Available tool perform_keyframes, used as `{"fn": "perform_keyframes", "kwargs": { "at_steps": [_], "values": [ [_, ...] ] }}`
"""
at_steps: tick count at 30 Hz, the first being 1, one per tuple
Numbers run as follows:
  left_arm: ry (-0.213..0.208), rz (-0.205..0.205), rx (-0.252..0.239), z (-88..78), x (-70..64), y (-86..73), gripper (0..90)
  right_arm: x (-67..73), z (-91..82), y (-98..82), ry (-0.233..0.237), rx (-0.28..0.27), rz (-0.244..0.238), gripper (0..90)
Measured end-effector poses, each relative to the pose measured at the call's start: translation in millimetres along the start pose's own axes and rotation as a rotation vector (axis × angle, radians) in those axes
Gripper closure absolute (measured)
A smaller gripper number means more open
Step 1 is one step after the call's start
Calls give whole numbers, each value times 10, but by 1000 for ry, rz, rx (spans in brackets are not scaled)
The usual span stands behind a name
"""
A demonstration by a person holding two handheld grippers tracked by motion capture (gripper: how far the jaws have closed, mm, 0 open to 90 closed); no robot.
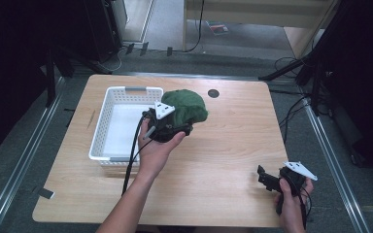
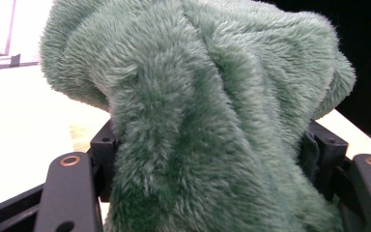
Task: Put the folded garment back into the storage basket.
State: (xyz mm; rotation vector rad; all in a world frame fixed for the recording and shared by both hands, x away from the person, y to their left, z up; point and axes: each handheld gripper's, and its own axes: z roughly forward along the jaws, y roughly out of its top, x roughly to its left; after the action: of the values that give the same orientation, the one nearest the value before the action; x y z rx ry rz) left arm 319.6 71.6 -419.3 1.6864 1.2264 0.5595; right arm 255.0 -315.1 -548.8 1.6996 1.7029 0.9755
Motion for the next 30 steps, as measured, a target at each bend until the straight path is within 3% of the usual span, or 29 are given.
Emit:
{"fn": "perform_keyframes", "kwargs": {
  "at_steps": [9, 15, 30],
  "values": [
    [37, -12, -8, -103, 222, 17, 301, -1, 0, 0, -2, 2, 7, 0],
    [86, -46, -21, -215, 449, -8, 300, 4, -7, -3, -7, -2, 7, 0],
    [149, -71, -43, -311, 779, -101, 295, 5, -3, -3, -5, 0, -1, 0]
  ]
}}
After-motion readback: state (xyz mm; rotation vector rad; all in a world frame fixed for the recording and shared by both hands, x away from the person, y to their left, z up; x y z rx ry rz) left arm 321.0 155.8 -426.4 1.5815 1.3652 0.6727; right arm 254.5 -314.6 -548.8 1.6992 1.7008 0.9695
